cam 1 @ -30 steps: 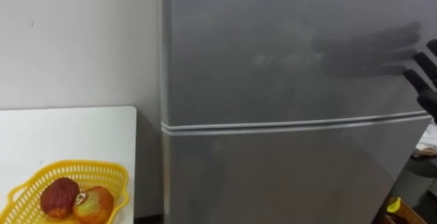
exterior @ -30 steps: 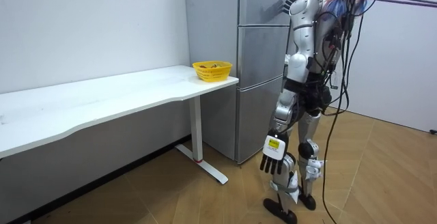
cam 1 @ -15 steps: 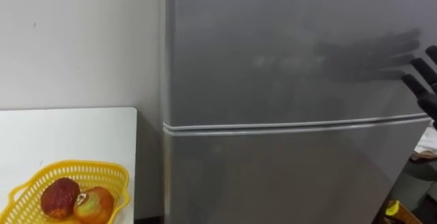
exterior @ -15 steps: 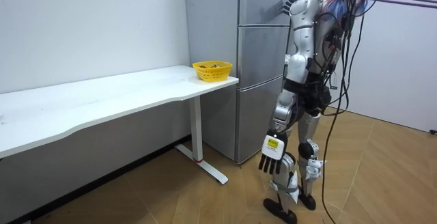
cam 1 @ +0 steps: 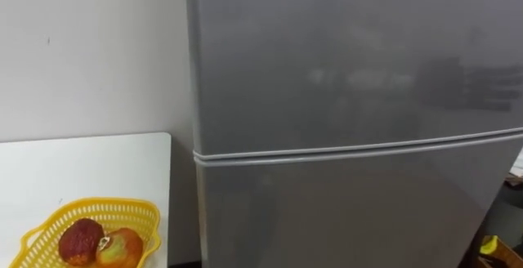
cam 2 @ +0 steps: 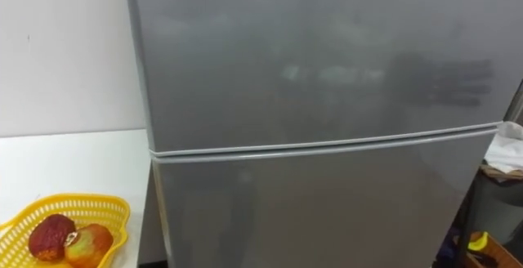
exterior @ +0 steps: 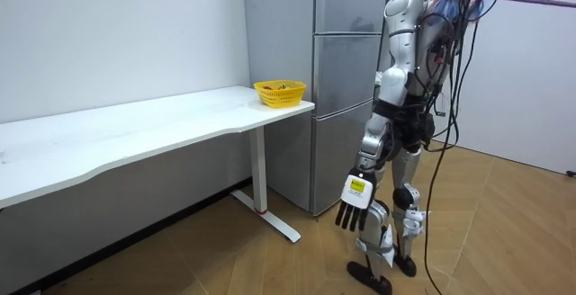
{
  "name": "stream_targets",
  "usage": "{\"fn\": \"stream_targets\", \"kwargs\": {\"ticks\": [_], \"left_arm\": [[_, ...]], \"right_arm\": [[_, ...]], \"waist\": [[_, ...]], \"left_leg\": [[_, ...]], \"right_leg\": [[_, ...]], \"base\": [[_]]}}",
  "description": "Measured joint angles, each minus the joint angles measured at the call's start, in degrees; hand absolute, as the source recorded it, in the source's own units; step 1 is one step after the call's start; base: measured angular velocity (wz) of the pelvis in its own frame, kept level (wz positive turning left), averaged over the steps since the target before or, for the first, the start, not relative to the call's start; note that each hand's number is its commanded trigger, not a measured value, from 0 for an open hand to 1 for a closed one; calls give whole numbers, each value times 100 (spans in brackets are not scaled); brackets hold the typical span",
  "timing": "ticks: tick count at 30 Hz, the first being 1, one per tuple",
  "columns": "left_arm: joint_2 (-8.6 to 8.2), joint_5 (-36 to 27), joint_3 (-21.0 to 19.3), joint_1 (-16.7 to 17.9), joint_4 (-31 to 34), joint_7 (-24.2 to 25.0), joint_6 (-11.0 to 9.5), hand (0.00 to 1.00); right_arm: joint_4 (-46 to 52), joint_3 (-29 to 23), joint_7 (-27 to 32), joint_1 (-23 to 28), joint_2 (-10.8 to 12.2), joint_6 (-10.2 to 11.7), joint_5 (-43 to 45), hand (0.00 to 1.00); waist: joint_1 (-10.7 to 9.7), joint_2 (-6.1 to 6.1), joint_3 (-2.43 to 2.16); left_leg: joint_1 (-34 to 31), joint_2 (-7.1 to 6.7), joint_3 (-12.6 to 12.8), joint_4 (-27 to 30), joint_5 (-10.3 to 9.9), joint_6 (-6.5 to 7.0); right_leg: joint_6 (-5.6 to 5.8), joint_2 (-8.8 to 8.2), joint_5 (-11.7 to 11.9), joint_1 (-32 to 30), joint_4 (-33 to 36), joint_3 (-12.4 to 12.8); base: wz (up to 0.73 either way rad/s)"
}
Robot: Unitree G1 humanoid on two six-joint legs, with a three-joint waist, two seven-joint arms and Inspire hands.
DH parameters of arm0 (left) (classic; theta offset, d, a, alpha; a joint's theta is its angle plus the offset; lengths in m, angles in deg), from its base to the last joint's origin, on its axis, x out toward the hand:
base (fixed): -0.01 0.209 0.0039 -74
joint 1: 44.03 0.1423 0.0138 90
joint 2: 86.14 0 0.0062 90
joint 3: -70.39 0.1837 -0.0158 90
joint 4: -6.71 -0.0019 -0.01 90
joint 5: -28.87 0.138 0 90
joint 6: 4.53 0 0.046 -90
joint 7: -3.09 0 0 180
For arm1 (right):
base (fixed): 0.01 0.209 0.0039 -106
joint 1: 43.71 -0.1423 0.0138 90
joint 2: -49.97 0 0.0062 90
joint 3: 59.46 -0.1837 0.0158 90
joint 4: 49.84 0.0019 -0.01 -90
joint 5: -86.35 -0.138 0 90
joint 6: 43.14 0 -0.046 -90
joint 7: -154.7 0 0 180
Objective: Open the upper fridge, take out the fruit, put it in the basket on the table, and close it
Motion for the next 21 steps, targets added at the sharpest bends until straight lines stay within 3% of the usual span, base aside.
{"fn": "stream_targets", "kwargs": {"ticks": [4, 10, 12, 16, 18, 21], "left_arm": [[-9, 11, 4, -103, 208, -41, 25, 0], [-58, 14, -7, -119, 325, 28, 52, 0], [-90, 26, -73, -122, 326, 31, 81, 0], [-222, 24, -160, -209, 312, 75, 81, 0], [-287, 34, -226, -212, 316, 156, 55, 0], [-350, 9, -217, -211, 312, 203, 4, 0]], "right_arm": [[-1103, -78, 663, 0, 117, 107, -141, 0], [-2682, -153, 1503, 379, 664, 161, -118, 0], [-3034, -179, 1502, 588, 866, 169, -24, 0], [-3724, -231, 1511, 1044, 1552, 202, 464, 0], [-4053, -214, 1496, 1203, 1734, 160, 944, 0], [-4691, 263, 1338, 1396, 1883, 110, 2139, 0]], "waist": [[36, -8, 1], [41, 59, 18], [39, 96, 23], [47, 228, 39], [39, 289, 26], [58, 312, 20]], "left_leg": [[1, 2, 140, -3, 0, -1], [32, -23, 160, -62, 0, -1], [35, -29, 158, -58, 0, -1], [36, -43, 143, -54, 0, 0], [50, -57, 140, -67, 1, 2], [94, -69, 141, -94, 3, 3]], "right_leg": [[-2, 6, 1, 22, 4, 24], [5, 5, -8, -10, -17, 39], [10, 3, -11, -7, -23, 32], [20, -9, -20, -12, -14, 39], [28, -19, -35, 2, -9, 29], [32, -36, -72, -10, 9, 36]], "base": [[-2], [-1], [5], [1], [0], [0]]}}
